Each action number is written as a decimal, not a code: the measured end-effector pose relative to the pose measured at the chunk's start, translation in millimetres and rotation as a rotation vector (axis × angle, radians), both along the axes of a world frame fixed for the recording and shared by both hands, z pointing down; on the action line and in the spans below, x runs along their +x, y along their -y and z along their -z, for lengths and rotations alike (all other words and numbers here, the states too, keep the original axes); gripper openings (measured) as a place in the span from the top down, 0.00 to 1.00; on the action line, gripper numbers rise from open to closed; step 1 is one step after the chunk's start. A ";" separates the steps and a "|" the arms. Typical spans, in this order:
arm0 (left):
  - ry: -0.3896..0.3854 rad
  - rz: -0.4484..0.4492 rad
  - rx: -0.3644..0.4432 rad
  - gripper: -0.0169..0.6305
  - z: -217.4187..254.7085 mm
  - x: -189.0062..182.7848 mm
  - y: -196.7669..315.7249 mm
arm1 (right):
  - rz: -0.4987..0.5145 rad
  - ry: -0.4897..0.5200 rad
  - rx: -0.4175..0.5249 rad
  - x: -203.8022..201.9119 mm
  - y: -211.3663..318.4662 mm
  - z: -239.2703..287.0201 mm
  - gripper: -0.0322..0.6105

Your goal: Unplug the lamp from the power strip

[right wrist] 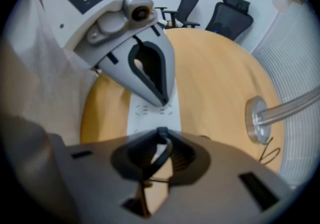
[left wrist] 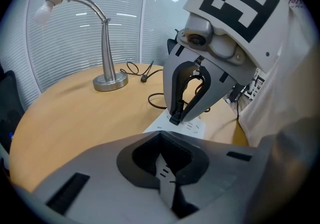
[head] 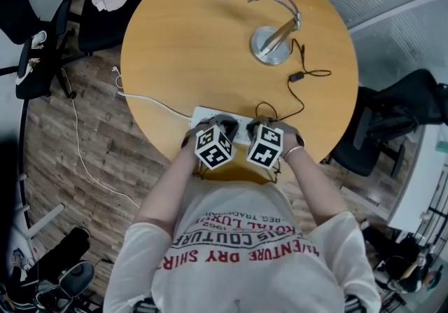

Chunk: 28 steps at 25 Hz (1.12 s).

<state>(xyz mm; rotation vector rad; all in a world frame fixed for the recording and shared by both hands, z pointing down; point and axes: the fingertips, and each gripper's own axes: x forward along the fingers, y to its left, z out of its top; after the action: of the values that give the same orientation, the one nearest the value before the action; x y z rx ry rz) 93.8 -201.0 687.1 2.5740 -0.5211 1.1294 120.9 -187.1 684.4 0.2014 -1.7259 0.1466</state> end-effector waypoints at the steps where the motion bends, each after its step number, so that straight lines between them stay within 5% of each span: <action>1: 0.001 -0.002 0.003 0.93 -0.2 0.4 -0.2 | 0.013 -0.007 0.010 0.2 -0.1 0.3 0.83; 25: -0.001 -0.006 0.059 0.93 0.6 0.8 -1.6 | -0.016 -0.001 0.010 0.6 -4.8 7.4 0.84; 28: 0.005 -0.014 0.053 0.93 -0.3 1.2 -3.1 | -0.064 0.072 -0.013 -4.0 -2.7 30.2 0.84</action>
<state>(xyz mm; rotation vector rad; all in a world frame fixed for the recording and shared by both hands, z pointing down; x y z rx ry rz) 94.9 -197.9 687.4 2.6247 -0.5420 1.1418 116.9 -184.4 654.2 0.2442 -1.7904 0.2144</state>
